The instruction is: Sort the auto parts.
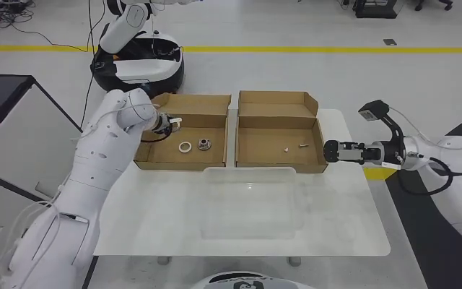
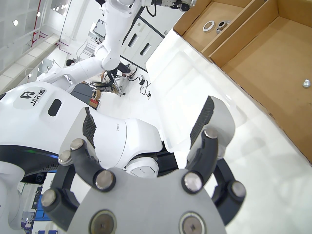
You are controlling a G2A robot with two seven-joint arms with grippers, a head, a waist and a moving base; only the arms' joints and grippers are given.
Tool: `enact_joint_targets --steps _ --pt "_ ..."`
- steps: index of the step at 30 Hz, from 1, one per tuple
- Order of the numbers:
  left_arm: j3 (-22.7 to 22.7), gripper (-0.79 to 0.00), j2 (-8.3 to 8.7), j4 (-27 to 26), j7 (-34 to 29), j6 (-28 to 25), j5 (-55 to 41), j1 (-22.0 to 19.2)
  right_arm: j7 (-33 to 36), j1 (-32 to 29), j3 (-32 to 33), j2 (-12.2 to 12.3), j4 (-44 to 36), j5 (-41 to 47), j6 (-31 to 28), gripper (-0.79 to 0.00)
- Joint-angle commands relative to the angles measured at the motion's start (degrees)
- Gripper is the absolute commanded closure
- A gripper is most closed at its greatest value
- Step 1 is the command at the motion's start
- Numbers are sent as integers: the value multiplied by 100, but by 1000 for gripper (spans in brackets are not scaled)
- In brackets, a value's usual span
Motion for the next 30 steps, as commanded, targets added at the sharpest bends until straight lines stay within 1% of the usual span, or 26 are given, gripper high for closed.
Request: enact_joint_targets --steps 1,9,15,22,30 --pt "96 0 -37 272 22 16 -7 -111 0 0 0 0 0 0 0 -785" --pt "519 0 -229 1201 149 143 -46 -428 0 0 0 0 0 0 0 -785" --pt "709 0 -348 1667 137 131 -161 -593 0 0 0 0 0 0 0 -785" --pt "846 0 -435 1976 109 103 -178 -709 0 0 0 0 0 0 0 -785" --pt "901 0 -453 2107 15 9 -55 -747 0 0 0 0 0 0 0 -785"
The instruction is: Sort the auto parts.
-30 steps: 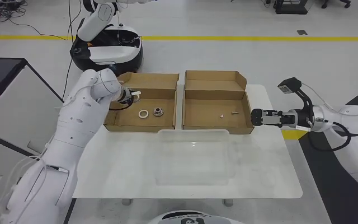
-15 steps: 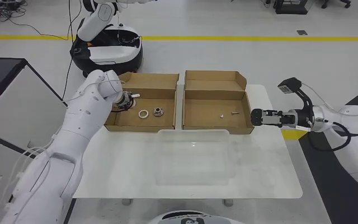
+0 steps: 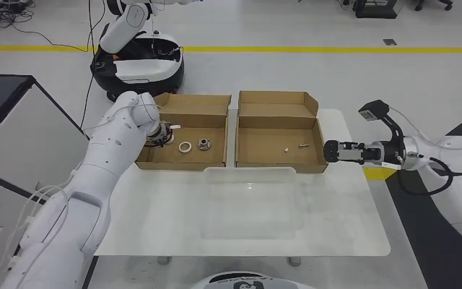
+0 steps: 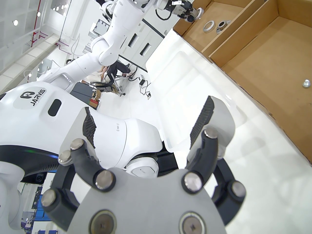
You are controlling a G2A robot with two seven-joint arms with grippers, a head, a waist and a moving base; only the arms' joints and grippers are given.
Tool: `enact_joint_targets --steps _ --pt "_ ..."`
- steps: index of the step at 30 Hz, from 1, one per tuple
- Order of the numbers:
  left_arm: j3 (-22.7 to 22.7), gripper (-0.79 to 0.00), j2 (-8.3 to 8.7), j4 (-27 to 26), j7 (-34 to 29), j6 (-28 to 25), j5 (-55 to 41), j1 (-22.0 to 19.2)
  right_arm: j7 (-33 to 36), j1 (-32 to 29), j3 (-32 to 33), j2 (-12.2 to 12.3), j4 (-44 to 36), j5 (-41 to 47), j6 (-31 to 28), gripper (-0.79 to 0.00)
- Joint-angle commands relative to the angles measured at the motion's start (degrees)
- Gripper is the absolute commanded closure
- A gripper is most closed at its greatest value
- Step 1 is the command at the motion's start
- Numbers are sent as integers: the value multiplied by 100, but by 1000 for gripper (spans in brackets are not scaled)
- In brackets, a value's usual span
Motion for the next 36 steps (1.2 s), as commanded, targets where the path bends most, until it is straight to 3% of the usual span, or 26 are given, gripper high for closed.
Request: enact_joint_targets --steps 1,17,23,28,34,36 --pt "5 0 0 21 -16 -16 34 0 0 0 0 0 0 0 0 -785" --pt "110 0 -75 80 -5 -5 138 59 0 0 0 0 0 0 0 -785" --pt "173 -120 -138 233 19 19 154 5 0 0 0 0 0 0 0 -785" --pt "187 -277 -178 334 31 31 144 -43 0 0 0 0 0 0 0 -785" --pt "188 -280 -212 394 44 38 150 -69 0 0 0 0 0 0 0 -785" --pt "168 -314 -216 393 50 37 147 -85 0 0 0 0 0 0 0 -785"
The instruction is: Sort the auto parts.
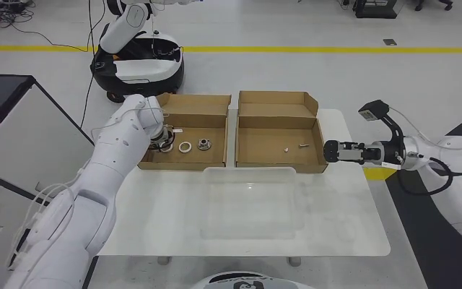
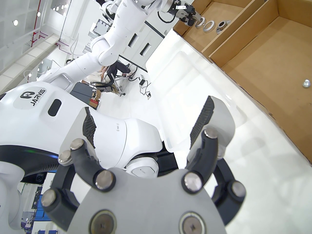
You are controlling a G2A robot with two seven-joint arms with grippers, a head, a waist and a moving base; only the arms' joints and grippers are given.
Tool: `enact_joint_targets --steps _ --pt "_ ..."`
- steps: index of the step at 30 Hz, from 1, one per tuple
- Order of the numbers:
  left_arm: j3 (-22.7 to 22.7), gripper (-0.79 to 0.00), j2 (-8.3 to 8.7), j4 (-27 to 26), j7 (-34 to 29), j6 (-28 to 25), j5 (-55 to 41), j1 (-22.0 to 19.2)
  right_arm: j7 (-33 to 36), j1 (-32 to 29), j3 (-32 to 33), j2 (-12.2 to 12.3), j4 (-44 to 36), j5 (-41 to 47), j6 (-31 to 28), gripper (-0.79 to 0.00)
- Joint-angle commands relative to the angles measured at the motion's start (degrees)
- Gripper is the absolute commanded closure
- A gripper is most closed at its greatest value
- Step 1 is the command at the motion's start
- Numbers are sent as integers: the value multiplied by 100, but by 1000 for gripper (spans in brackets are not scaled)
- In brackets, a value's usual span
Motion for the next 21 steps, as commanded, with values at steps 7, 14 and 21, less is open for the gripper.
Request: enact_joint_targets --steps 7,14,21 --pt "-171 -733 43 -210 22 -52 -12 -1 0 0 0 0 0 0 0 -785" --pt "-535 -785 192 -1127 273 -418 -95 297 0 0 0 0 0 0 0 -785" --pt "-1268 -785 462 -2523 309 -1083 -449 1094 0 0 0 0 0 0 0 -785"
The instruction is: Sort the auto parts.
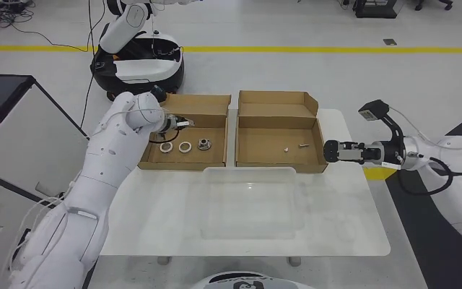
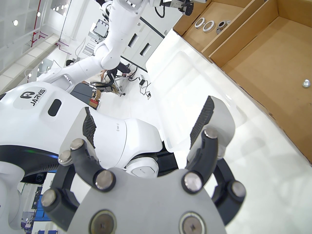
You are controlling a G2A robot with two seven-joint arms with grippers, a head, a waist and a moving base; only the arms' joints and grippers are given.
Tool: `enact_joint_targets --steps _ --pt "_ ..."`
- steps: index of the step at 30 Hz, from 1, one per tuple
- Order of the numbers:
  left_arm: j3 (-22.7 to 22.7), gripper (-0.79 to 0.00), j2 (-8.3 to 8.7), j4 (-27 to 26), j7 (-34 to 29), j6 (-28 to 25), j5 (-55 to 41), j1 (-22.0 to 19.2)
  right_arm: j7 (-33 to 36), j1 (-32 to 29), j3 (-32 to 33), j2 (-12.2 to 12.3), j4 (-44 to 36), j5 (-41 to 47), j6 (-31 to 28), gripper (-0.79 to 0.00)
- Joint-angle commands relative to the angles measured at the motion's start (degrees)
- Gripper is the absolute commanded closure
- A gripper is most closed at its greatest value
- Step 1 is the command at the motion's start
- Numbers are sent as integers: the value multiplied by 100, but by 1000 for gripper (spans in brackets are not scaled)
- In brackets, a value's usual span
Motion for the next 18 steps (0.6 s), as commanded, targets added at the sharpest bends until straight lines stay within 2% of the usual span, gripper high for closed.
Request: enact_joint_targets --steps 1,9,18 --pt "-262 -785 85 -433 -45 -224 -135 266 0 0 0 0 0 0 0 -785" --pt "-1348 -785 353 -1604 -393 -1405 -1182 1148 0 0 0 0 0 0 0 -785" --pt "-2431 -785 555 -2206 -982 -2618 -2862 1860 0 0 0 0 0 0 0 -785"
